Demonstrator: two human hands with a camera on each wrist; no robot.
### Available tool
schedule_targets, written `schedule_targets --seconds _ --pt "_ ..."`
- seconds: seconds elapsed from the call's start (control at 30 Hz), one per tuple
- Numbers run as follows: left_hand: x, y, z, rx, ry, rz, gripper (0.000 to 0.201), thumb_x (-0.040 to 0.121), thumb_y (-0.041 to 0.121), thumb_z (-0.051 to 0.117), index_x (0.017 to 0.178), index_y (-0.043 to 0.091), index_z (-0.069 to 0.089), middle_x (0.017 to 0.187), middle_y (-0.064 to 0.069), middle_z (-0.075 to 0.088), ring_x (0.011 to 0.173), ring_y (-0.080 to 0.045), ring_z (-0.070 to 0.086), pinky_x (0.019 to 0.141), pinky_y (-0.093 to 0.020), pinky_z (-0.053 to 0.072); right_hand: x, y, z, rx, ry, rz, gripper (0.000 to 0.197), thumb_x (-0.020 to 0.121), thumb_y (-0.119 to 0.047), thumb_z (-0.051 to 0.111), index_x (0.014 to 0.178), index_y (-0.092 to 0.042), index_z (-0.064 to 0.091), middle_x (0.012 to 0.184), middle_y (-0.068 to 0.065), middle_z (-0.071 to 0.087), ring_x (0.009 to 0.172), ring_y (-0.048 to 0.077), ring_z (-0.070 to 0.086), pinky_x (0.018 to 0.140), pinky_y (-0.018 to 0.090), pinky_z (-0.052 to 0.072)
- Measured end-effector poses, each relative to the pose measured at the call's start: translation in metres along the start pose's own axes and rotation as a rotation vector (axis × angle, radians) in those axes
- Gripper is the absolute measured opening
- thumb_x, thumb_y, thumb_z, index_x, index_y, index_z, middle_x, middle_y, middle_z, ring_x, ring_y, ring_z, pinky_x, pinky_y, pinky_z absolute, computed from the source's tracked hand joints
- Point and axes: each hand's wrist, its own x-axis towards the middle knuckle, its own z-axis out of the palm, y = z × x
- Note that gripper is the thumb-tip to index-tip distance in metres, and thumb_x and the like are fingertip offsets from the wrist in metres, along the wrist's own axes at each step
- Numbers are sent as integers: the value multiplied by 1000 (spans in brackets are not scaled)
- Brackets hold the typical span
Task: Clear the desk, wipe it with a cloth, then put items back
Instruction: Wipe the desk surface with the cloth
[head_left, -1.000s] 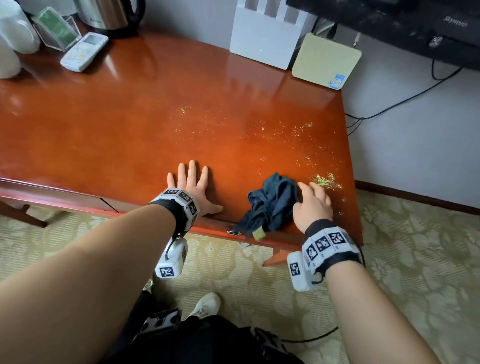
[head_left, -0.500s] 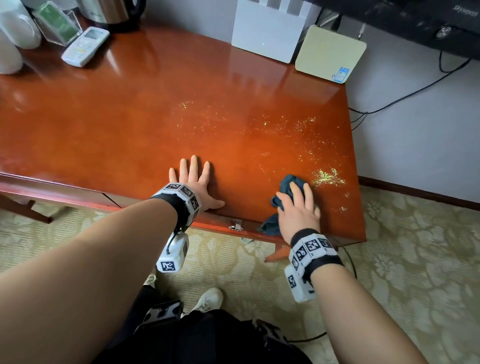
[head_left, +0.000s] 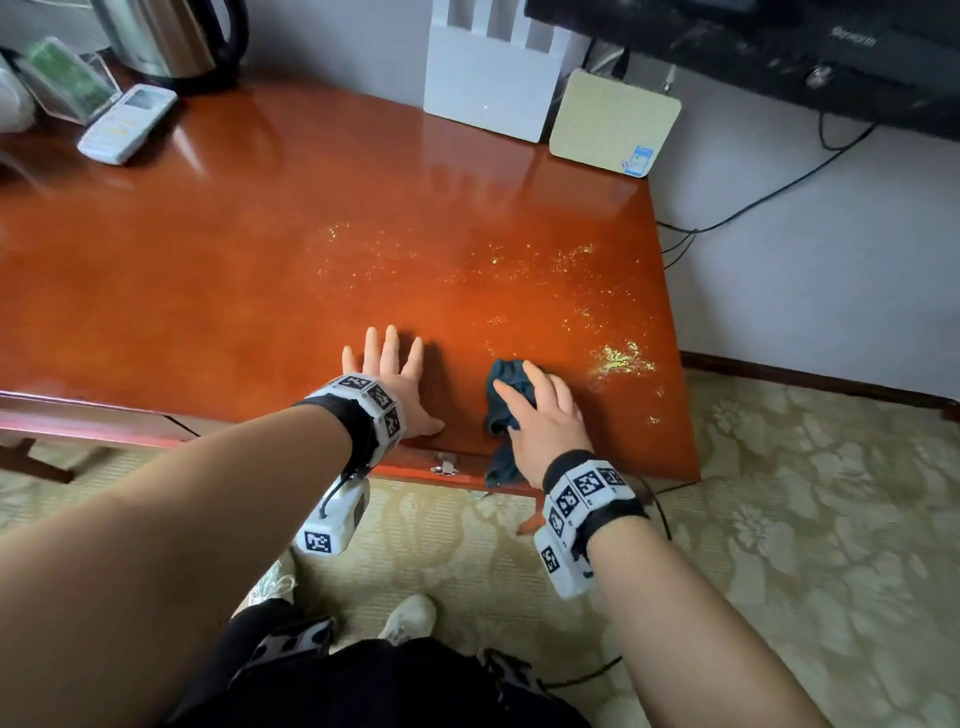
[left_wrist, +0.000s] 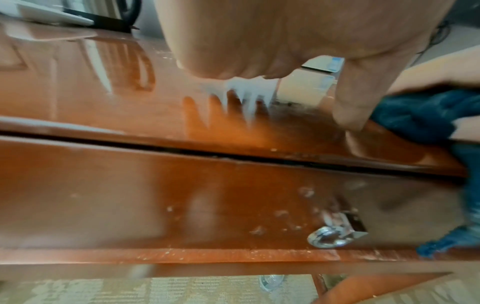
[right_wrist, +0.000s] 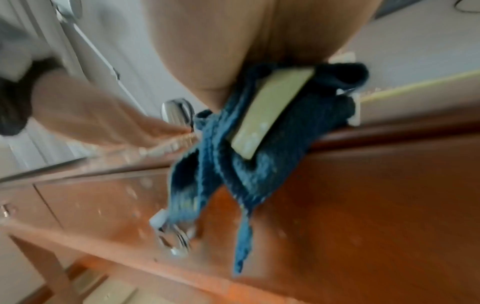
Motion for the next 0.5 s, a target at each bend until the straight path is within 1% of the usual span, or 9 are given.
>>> schedule_targets --seconds 0.07,0.13,0.17,0.3,0.37,0.43,0.5 --pt "1 13 0 20 -14 32 107 80 65 53 149 22 -16 156 -8 -24 144 -30 -22 117 -51 -7 -2 9 4 -55 5 2 56 95 -8 38 144 -33 27 158 -7 3 144 21 3 115 38 16" --pt "5 23 1 57 -28 49 105 81 66 51 150 22 -15 156 -8 -23 144 -30 -21 117 -51 -6 -7 28 3 -49 41 55 53 95 -9 38 142 -32 30 158 -7 6 144 20 4 115 38 17" --pt "7 26 2 73 -34 58 105 81 67 50 150 22 -15 156 -8 -23 144 -30 -21 117 -51 -6 -11 41 2 -37 57 118 52 96 -9 38 142 -32 31 157 -7 7 144 20 5 115 38 17" --pt "13 31 6 107 -53 84 105 80 69 48 149 23 -18 155 -10 -27 144 -30 -21 117 -50 -5 -29 103 -6 33 155 484 51 94 -7 40 139 -31 36 156 -3 11 142 25 10 113 42 22" --pt "15 30 7 117 -59 86 106 80 71 46 148 23 -20 154 -10 -29 144 -30 -22 117 -50 -6 -33 123 -13 74 203 592 48 94 -6 40 138 -27 40 155 2 17 139 29 16 112 42 25" --pt "16 30 8 129 -61 88 106 80 72 45 148 23 -21 153 -11 -29 143 -31 -22 116 -50 -5 -32 130 -22 141 290 655 44 95 -8 40 136 -22 43 152 6 25 135 31 23 108 40 29" --pt "18 30 8 137 -63 87 107 80 72 44 147 23 -22 154 -11 -29 144 -31 -22 116 -51 -5 -28 124 -31 167 392 642 41 96 -9 41 135 -19 44 149 7 30 133 30 27 108 38 29"
